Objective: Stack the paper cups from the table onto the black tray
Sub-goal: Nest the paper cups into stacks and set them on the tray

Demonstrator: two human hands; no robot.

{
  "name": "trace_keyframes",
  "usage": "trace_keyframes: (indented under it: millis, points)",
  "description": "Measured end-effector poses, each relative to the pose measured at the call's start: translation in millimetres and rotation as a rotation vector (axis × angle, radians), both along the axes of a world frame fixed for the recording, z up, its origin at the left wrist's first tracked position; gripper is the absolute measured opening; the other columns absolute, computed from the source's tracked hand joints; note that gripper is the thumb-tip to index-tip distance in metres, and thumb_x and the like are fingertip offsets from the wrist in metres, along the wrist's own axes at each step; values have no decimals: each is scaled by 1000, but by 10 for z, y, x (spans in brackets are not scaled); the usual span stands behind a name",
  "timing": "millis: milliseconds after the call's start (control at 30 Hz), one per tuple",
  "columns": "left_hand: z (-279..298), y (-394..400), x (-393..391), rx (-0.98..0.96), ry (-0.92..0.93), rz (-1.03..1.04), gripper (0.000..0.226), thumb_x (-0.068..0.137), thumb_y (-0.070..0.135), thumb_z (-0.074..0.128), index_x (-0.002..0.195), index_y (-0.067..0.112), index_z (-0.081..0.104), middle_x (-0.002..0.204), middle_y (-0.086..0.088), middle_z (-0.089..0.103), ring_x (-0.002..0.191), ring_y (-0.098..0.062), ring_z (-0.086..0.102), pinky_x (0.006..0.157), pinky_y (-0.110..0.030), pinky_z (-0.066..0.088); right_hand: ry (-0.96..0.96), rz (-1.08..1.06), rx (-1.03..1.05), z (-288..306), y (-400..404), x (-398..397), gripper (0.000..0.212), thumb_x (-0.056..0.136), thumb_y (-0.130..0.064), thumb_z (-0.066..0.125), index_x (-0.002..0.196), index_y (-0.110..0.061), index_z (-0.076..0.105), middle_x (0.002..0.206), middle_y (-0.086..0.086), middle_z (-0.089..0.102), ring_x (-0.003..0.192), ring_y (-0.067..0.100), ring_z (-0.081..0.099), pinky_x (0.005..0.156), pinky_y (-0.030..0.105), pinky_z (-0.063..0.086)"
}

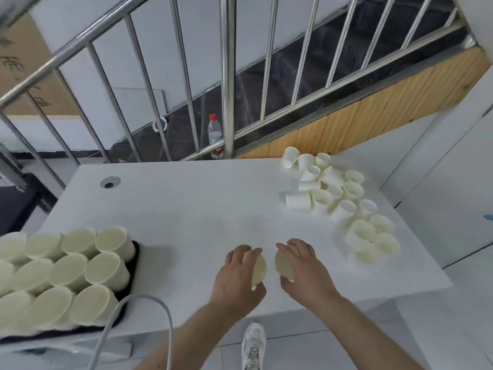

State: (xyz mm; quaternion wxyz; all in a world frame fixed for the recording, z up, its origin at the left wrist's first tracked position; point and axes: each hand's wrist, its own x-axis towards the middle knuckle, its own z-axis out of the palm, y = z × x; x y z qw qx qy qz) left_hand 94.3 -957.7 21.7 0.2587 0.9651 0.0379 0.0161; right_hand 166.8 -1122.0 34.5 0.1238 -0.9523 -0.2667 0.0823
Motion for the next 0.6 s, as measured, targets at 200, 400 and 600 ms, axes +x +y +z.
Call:
trace_keyframes:
  millis: [200,400,600]
  points:
    - [149,401,-754,12,-14,113,70,83,30,56,146,28,25,147,6,25,134,-16,27,96,-23,42,13,98,52,56,467,-602,71,87,-26,60,149,-31,27,148,-6,21,139,13,21,94,26,48]
    - [186,888,-1256,7,-52,226,69,83,27,55,146,25,25,149,4,24,136,-16,26,99,-24,39,9,209,70,152,1029,-973,71,87,-25,58,150,-31,26,148,-7,20,139,13,20,92,24,47]
    - [220,1644,-1700,29,-98,340,68,85,30,54,147,26,25,152,5,22,139,-17,24,99,-24,38,-13,321,89,240,1881,-1317,68,87,-25,57,149,-30,28,147,-6,23,138,14,22,92,25,47]
